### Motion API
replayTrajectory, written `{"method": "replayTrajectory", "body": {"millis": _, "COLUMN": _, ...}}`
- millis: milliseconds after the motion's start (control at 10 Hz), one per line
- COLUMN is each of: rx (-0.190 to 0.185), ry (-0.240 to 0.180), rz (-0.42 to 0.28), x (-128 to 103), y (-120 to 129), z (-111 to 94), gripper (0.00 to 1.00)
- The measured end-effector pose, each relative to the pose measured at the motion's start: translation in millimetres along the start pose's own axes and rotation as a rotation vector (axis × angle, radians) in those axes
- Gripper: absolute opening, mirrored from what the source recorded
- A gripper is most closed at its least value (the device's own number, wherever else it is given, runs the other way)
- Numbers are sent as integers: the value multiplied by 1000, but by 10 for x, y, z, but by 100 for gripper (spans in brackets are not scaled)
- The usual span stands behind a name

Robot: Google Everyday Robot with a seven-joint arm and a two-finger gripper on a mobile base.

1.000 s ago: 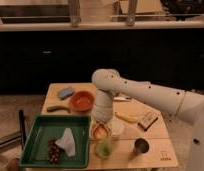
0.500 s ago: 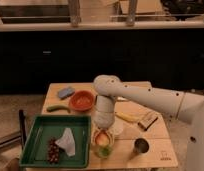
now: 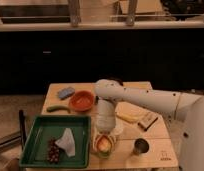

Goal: Place apple in plastic cup

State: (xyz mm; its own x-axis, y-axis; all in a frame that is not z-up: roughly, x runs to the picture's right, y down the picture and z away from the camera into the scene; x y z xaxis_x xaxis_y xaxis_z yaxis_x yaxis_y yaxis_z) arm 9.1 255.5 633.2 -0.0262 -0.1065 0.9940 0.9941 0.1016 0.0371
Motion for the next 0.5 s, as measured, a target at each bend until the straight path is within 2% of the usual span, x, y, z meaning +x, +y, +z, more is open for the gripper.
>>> {"method": "replayTrajectory", "body": {"millis": 100, "rx": -10, "ry": -18, "rz": -9, "x": 11, "y": -15, "z": 41, "gripper": 11}}
{"method": "replayTrajectory", "body": {"millis": 200, "rx": -17, "ry": -32, "rz": -15, "x": 18, "y": -27, "z": 66, "gripper": 18}}
{"method": "replayTrajectory", "body": {"millis": 500, "rx": -30, "ry": -62, "rz": -15, "x": 40, "y": 9, "z": 118, "gripper": 49}}
